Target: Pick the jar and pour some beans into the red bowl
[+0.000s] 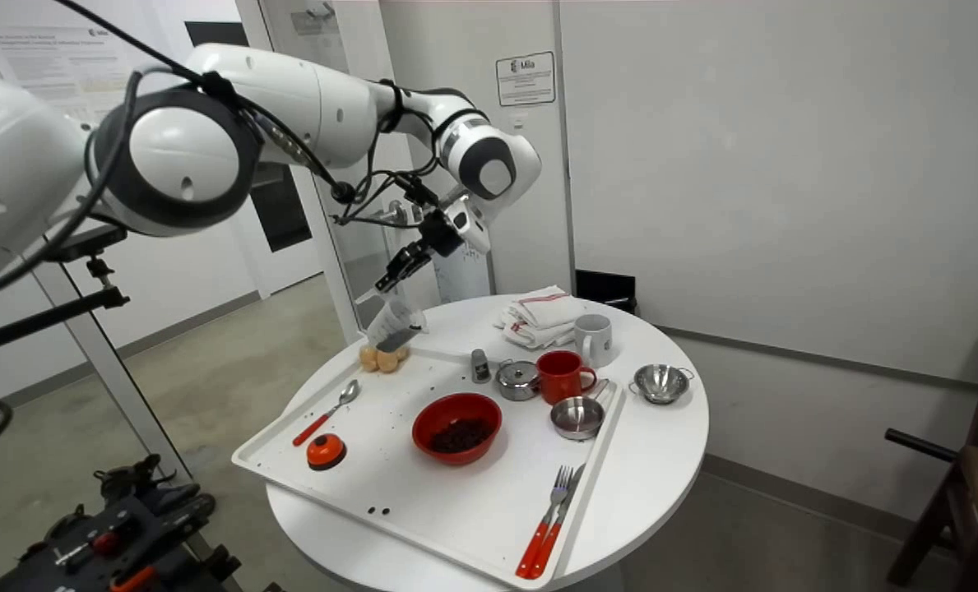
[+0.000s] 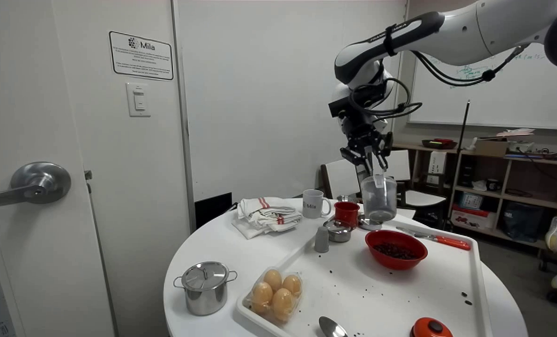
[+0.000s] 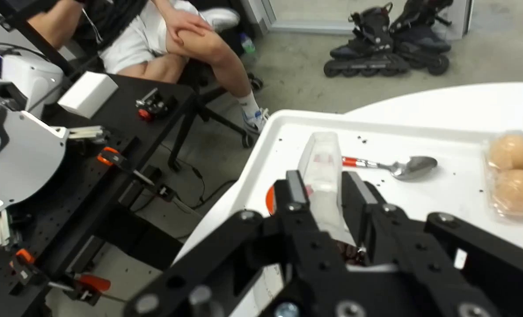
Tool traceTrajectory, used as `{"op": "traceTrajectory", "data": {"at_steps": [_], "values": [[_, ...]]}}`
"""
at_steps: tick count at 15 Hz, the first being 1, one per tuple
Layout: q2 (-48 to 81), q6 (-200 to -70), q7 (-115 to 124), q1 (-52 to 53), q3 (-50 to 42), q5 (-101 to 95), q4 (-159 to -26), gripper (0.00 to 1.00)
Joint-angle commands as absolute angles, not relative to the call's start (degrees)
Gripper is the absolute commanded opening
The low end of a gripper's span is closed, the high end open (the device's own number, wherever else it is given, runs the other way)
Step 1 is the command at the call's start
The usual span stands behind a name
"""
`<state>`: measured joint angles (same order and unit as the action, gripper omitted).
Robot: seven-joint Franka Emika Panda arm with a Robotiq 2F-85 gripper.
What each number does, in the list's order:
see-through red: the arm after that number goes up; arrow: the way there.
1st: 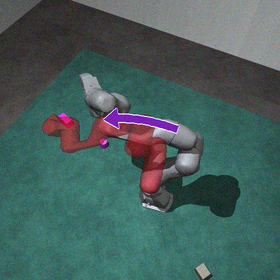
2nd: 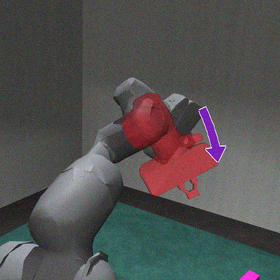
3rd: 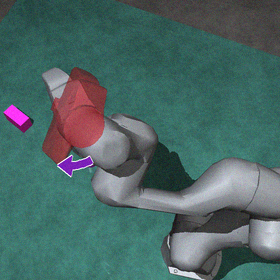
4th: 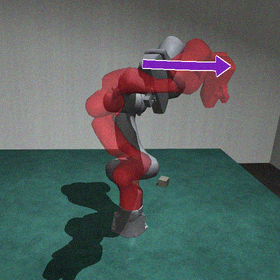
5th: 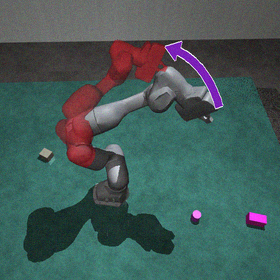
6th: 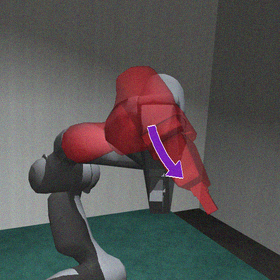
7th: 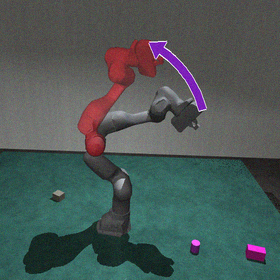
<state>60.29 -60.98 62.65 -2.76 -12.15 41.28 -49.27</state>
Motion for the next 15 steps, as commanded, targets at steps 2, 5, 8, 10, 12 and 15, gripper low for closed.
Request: {"op": "traceTrajectory", "data": {"at_steps": [2, 5, 8, 10, 12, 15], "values": [[54.31, -76.43, 61.92, 5.54, -16.71, 36.08, -59.09, 0.11], [52.04, -89.49, 62.16, 11.28, -19.23, 33.76, -66.17, 0.11], [50.38, -102.63, 62.92, 16.84, -21.73, 31.99, -74.46, 0.11], [48.58, -110.73, 65.97, 15.62, -16.34, 25.90, -79.81, 0.11], [47.95, -116.02, 68.81, 15.67, -14.56, 22.01, -84.27, 0.11], [46.96, -120.91, 72.27, 14.71, -11.88, 17.97, -89.97, 0.11]]}}
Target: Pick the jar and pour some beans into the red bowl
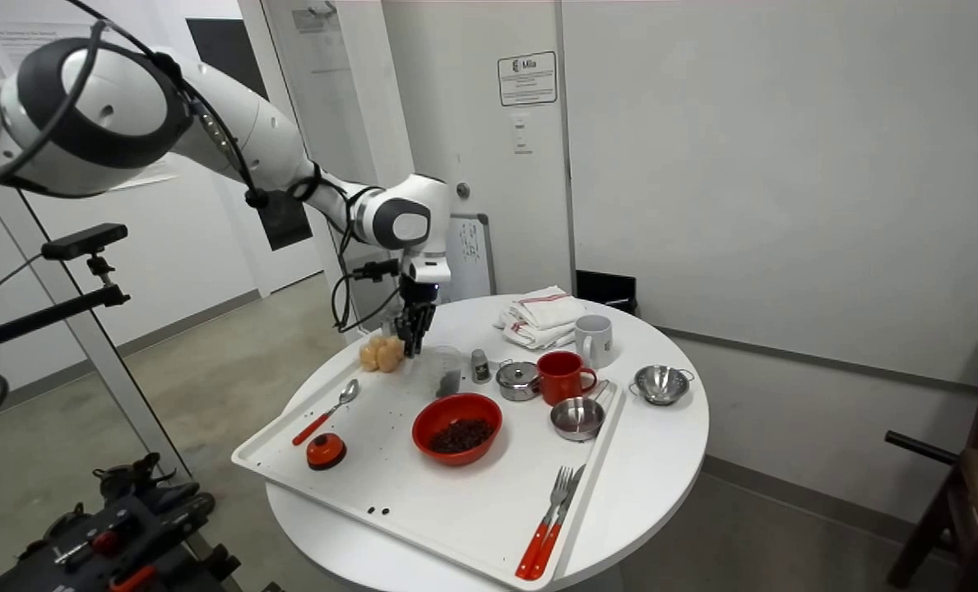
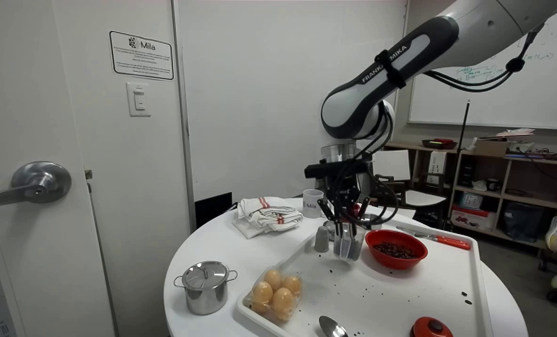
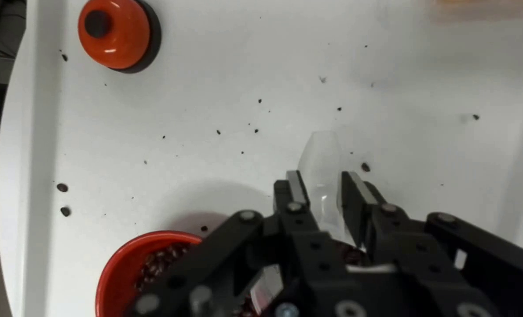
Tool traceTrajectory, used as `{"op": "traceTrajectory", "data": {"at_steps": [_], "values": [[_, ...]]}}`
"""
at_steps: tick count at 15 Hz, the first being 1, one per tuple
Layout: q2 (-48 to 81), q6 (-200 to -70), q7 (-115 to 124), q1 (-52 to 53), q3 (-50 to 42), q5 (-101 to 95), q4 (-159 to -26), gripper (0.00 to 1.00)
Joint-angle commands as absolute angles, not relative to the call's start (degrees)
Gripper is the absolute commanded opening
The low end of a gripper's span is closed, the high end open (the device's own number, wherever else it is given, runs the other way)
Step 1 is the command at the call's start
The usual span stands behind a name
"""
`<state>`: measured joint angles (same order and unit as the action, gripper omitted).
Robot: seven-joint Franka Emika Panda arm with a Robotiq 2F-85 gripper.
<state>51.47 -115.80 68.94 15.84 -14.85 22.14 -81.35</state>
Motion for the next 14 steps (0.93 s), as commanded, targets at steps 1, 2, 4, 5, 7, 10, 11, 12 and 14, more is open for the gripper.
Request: {"op": "traceTrajectory", "data": {"at_steps": [1, 2, 4, 5, 7, 10, 11, 12, 14], "values": [[46.63, -122.04, 73.10, 14.41, -11.24, 17.14, -91.44, 0.11], [46.27, -122.85, 73.83, 13.91, -10.50, 16.82, -92.83, 0.19], [45.30, -123.63, 74.57, 12.92, -9.25, 16.67, -94.98, 0.53], [44.63, -123.58, 74.77, 12.37, -8.66, 16.75, -96.02, 0.58], [42.98, -121.77, 73.67, 10.77, -7.15, 17.40, -97.79, 0.73], [45.15, -121.43, 74.01, 9.48, -5.85, 16.80, -95.38, 0.70], [44.25, -121.11, 73.86, 8.86, -5.32, 17.01, -96.33, 0.77], [43.39, -120.92, 73.75, 8.42, -5.00, 17.15, -97.13, 0.85], [42.53, -120.72, 73.65, 8.06, -4.78, 17.26, -97.89, 0.89]]}}
